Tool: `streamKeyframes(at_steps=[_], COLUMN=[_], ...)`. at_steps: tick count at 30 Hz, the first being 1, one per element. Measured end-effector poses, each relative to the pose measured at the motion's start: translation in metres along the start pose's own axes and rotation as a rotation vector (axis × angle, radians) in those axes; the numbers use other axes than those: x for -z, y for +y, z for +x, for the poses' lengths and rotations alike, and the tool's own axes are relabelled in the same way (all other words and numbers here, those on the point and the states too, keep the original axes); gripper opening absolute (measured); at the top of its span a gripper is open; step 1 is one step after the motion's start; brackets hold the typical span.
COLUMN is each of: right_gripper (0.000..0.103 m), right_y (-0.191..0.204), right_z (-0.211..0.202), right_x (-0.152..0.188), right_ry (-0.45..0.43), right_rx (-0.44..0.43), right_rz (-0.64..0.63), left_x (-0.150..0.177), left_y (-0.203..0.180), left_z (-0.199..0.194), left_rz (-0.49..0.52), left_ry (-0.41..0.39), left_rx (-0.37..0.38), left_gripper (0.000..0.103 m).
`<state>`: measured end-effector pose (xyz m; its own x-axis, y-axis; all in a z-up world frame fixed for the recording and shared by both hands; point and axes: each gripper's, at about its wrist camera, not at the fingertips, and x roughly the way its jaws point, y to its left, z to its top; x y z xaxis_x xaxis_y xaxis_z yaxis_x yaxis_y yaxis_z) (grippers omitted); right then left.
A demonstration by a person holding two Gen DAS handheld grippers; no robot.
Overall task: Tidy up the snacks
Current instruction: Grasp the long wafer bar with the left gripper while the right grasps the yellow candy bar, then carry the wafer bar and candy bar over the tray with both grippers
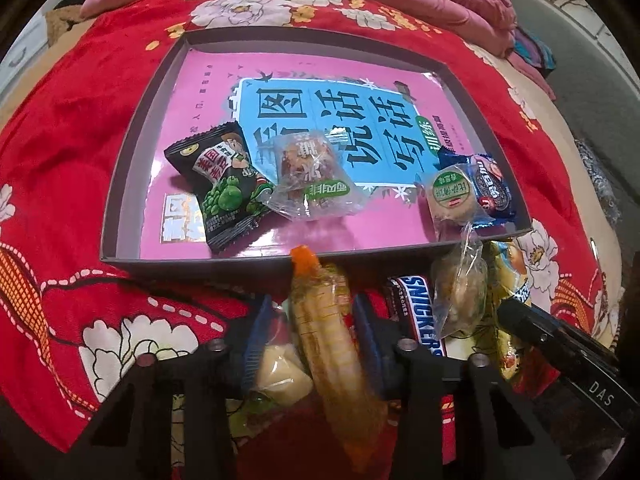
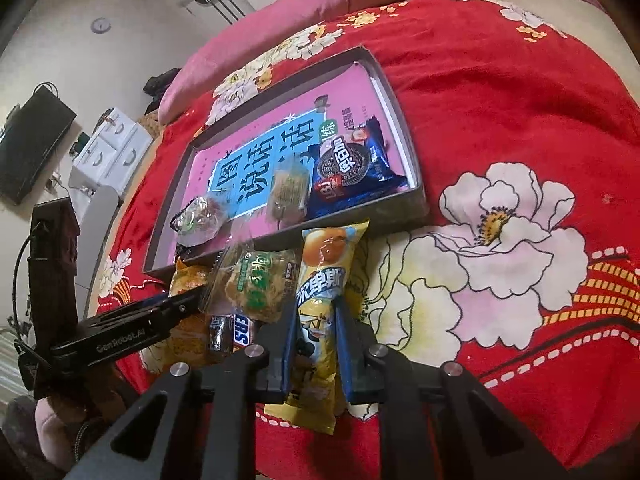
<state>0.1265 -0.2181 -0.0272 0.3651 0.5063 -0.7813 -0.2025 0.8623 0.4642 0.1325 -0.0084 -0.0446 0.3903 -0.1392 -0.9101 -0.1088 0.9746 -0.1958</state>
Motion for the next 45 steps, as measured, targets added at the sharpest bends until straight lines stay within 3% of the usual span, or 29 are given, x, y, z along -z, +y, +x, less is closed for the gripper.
streamKeyframes(at_steps=[21,45], right_gripper=[0.018,0.018], right_y=[0.001,0.000], right_z=[-0.012,-0.019], right_x=[-0.007,-0.021], right_ry=[-0.061,-0.128], right_rx=[-0.064,-0.098], right_rz=[-0.013,-0.001], left_x=[-0.003,-0.021], left_y=[0.007,0.003], left_z=[-0.030,-0.061], left_rz=[-0.046,-0.056], left_ry=[-0.059,-0.141], left_rx=[0.093,0.159], left_gripper=[0.022,0.022])
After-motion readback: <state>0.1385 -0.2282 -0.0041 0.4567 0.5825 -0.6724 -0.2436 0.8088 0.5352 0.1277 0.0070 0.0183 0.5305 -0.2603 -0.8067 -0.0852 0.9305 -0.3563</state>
